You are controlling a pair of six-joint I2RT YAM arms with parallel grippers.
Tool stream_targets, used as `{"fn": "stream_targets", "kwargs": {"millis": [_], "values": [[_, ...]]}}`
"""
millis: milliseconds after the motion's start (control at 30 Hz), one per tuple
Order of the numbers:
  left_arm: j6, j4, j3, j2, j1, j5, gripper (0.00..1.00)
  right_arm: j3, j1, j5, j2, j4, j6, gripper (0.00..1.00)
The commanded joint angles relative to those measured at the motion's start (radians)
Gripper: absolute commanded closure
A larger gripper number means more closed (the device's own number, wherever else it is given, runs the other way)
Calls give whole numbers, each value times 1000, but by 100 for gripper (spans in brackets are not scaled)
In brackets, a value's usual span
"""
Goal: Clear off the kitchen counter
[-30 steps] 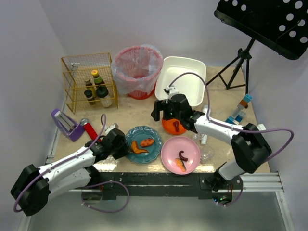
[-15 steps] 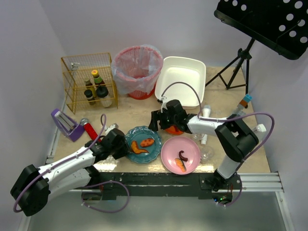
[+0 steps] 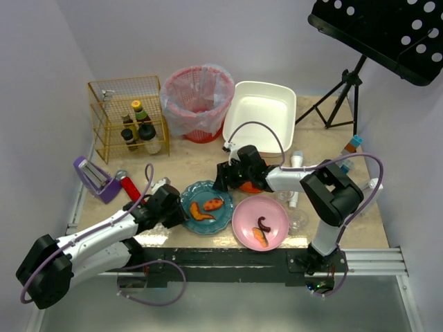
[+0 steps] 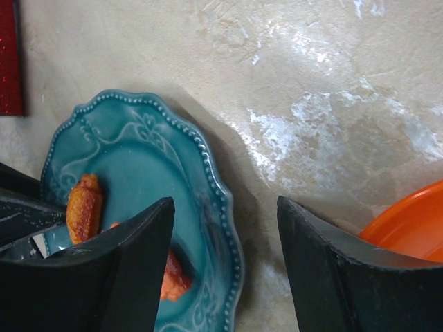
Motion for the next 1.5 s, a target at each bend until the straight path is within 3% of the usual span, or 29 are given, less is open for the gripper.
{"fn": "stream_targets", "kwargs": {"millis": [0,433,867,967,1133,1300,1467], "values": [[1,-17,-30,30,-4,-12,65,-4,0,-75,43,-45,-51,36],[0,5,-22,71,-4,-27,74,-22,2,-302,95,-7,-94,54],[3,-7,-3,67,-4,-54,75,-10,0,-350,95,27,-58,100],[6,-40,25,45,-4,-81,69,-3,0,-320,57,31,-11,100],[21,-51,57,37,-3,-127,69,34,-2,-253,-14,5,55,100],[44,23,65,103,-3,-120,78,54,-20,-193,-63,-32,78,100],[62,77,76,163,-1,-146,97,37,-48,-195,-60,-21,80,100]]}}
